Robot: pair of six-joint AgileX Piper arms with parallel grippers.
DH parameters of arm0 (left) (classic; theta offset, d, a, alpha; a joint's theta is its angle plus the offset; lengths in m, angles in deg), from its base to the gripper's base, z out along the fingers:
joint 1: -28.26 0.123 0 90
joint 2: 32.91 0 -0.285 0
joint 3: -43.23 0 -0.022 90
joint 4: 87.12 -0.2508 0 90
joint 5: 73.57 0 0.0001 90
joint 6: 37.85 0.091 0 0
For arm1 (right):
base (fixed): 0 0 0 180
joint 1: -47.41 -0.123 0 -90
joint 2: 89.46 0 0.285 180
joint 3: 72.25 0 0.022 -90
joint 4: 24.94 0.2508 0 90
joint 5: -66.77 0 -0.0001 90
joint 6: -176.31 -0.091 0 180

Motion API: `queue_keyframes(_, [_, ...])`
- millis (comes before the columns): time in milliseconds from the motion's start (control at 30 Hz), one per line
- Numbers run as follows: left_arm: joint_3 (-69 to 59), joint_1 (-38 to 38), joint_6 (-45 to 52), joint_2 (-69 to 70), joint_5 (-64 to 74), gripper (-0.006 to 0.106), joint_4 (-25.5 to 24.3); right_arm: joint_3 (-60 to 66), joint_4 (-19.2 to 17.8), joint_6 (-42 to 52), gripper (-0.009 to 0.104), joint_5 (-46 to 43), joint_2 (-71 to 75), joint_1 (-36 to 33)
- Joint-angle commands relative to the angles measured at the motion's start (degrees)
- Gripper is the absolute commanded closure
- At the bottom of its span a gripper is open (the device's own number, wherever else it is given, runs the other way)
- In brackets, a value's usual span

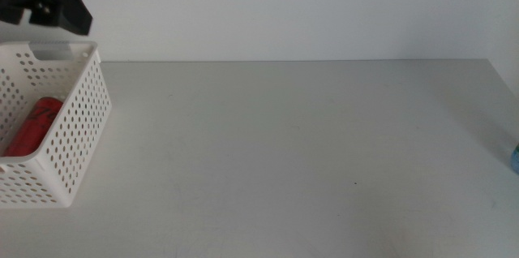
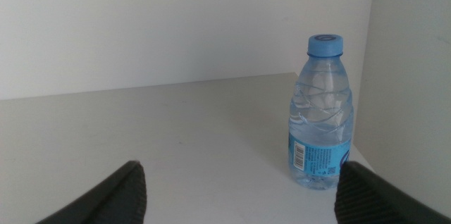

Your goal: Use arms to grab the bottles and put them into the dustbin to the left of the table.

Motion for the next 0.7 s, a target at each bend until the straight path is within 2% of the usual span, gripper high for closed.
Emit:
queue_keyframes(0, [-7.6, -5.4, -2.8, 9.1, -9.4, 0.008, -1.5, -0.5, -0.7, 0.4, 0.001, -4.0, 1.2, 0.3])
queue_keyframes(167, [-33.1, -18.9, -8.3, 27.0, -31.9, 0.008, -4.9, -0.5, -0.7, 0.4, 0.001, -4.0, 1.2, 0.3])
queue_keyframes(267, [-42.4, -25.5, -11.9, 36.5, -33.6, 0.008, -5.1, -0.5, -0.7, 0.4, 0.001, -4.0, 1.2, 0.3])
queue_keyframes(467, [-48.4, -31.9, -14.9, 45.0, -31.7, 0.008, -7.3, -0.5, -0.7, 0.4, 0.001, -4.0, 1.2, 0.3])
queue_keyframes(667, [-48.9, -32.7, -14.9, 46.8, -32.4, 0.008, -7.1, -0.5, -0.7, 0.4, 0.001, -4.1, 1.2, 0.3])
